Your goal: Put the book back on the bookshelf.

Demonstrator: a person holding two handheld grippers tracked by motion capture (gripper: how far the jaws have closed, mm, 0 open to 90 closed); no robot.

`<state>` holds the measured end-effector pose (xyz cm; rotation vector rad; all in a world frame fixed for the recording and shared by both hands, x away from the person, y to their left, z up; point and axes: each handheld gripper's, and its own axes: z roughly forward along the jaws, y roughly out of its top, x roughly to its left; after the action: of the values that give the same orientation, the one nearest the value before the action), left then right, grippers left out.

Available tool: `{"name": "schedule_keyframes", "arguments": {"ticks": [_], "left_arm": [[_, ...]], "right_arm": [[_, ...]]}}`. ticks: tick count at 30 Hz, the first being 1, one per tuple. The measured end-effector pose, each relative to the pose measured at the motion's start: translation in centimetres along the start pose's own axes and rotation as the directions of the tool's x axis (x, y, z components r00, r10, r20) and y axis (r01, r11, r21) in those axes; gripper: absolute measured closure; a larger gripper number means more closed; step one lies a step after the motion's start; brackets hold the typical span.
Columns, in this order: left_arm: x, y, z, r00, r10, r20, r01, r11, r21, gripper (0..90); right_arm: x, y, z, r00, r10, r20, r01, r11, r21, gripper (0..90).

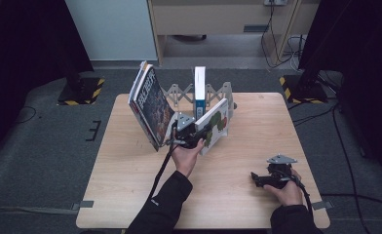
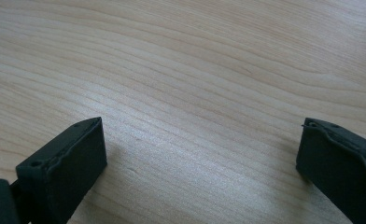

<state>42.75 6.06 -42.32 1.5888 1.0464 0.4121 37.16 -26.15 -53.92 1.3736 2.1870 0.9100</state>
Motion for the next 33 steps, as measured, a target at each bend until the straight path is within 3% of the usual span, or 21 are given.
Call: {"name": "schedule_keyframes", "arguments": {"ticks": [14, 18, 22, 33], "left_arm": [[0.3, -1.0, 1.9, 0.9984, 0.004, -0.056, -0.004, 1.0000, 0.001, 75.0], [-0.1, -1.5, 2.5, 0.9958, 0.037, -0.083, -0.036, 0.9993, 0.010, 75.0], [-0.1, -2.0, 3.1, 0.9971, 0.018, -0.074, -0.017, 0.9997, 0.015, 75.0], [0.3, -3.2, 4.0, 0.9942, 0.030, -0.104, -0.026, 0.9991, 0.033, 74.9]], "right_arm": [[0.0, 0.0, 0.0, 1.0000, 0.000, 0.000, 0.000, 1.000, 0.000, 1.8], [0.0, 0.0, 0.0, 1.0000, 0.000, 0.000, 0.000, 1.000, 0.000, 1.8], [0.0, 0.0, 0.0, 1.0000, 0.000, 0.000, 0.000, 1.000, 0.000, 1.8], [0.0, 0.0, 0.0, 1.0000, 0.000, 0.000, 0.000, 1.000, 0.000, 1.8]]}}
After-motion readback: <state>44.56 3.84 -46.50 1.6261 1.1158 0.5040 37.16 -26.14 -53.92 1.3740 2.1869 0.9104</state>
